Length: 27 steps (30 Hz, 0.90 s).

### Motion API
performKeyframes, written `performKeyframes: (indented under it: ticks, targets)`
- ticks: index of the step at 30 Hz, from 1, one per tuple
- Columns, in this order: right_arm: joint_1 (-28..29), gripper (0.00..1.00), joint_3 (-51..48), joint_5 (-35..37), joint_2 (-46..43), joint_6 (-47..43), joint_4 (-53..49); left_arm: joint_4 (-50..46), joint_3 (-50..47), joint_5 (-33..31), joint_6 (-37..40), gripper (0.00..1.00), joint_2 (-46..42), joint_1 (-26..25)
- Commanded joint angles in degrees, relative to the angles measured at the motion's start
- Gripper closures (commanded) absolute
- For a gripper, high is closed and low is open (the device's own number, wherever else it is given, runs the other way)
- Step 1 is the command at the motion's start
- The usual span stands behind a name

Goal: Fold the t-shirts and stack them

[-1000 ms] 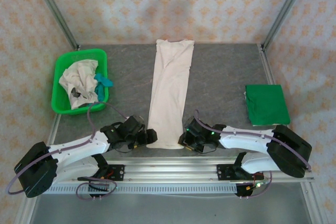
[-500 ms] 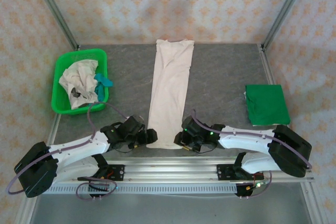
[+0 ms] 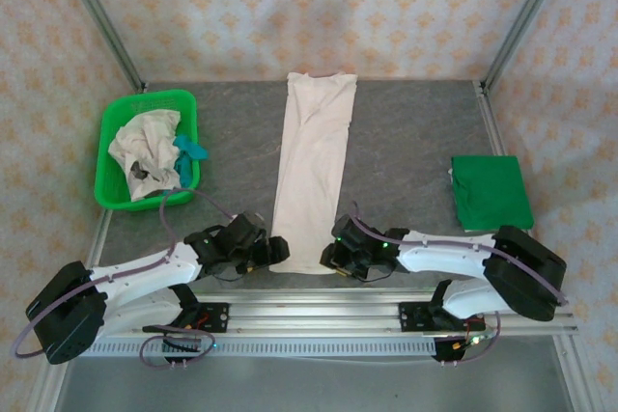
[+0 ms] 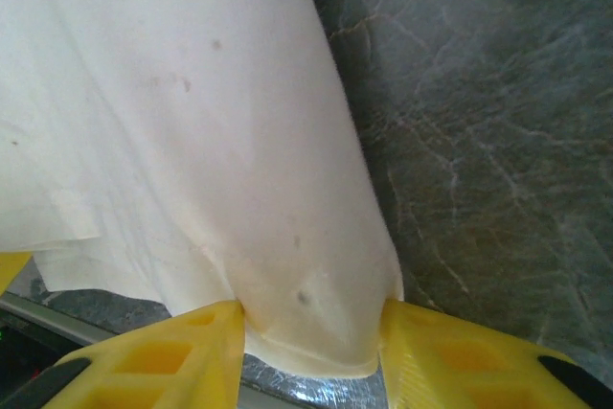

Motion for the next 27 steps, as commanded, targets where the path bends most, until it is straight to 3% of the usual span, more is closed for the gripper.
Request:
performKeyframes:
  ticks: [1, 8, 19, 27]
  targets:
    - [0.33, 0.62, 0.88, 1.34, 1.37, -0.66, 2.06, 4.5, -1.39, 2.84, -0.97, 0.16, -0.63, 0.09]
    - [0.31, 1.0, 0.04, 2.53, -1.55, -0.33, 0.36, 5.82, -1.04, 3.22, -1.67, 0.18, -0.29, -0.44]
    - [0.33, 1.0, -0.62, 2.94, -3.12, 0.11, -0.02, 8.77, -0.6, 2.39, -3.8, 0.4, 2.98, -2.44]
    - [0.34, 1.0, -0.61, 3.0, -3.13, 0.13, -0.08, 4.65, -0.9, 0.03, -3.48, 0.46, 4.12, -2.67]
